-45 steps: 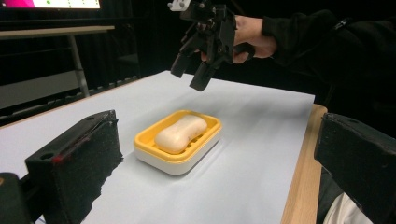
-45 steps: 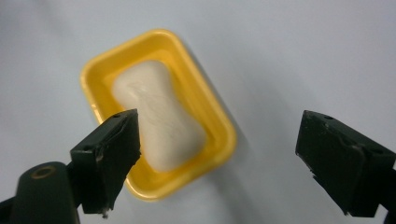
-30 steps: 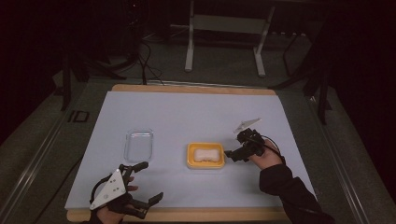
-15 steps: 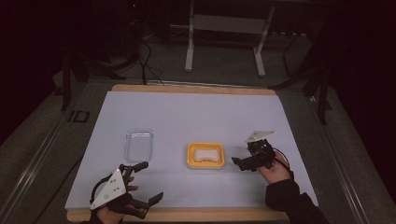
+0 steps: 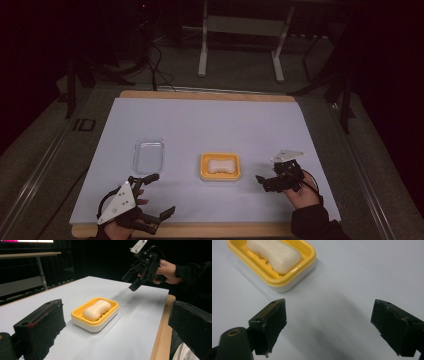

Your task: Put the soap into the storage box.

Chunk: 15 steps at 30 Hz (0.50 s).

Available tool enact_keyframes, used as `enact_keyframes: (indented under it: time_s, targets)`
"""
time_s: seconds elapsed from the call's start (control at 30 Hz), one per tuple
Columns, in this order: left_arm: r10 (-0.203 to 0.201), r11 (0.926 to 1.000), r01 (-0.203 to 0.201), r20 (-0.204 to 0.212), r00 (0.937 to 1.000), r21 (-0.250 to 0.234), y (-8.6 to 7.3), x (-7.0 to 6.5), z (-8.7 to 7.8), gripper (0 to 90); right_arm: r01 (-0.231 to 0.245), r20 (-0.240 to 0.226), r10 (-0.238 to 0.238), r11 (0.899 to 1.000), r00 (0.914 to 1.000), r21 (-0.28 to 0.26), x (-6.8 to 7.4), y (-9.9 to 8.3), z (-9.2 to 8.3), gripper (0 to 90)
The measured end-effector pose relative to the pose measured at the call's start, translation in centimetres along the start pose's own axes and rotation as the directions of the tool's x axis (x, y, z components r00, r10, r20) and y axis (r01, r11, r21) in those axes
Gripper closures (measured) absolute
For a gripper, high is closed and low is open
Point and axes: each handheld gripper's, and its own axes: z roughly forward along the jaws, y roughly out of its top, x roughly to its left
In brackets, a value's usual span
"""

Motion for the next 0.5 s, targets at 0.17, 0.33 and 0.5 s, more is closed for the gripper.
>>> enact_keyframes:
  time_s: [0.17,0.33,0.5]
  targets:
    - [0.000,1.0000,0.000,0.002,1.0000,0.003,0.0,0.0,0.0,0.7,-0.021,0.002,0.021,1.000,0.9998,-0.019,0.3,-1.1,-0.6,12.7]
    - [0.002,1.0000,-0.002,0.005,1.0000,0.004,0.0,-0.1,0.0,0.8,-0.032,0.038,0.032,0.999,0.9988,-0.012,0.8,-2.1,-0.9,12.7]
    - [0.002,1.0000,-0.002,0.001,1.0000,0.004,0.0,-0.1,0.0,0.8,-0.032,0.058,0.033,0.999,0.9978,-0.018,1.0,-2.6,-1.3,12.8]
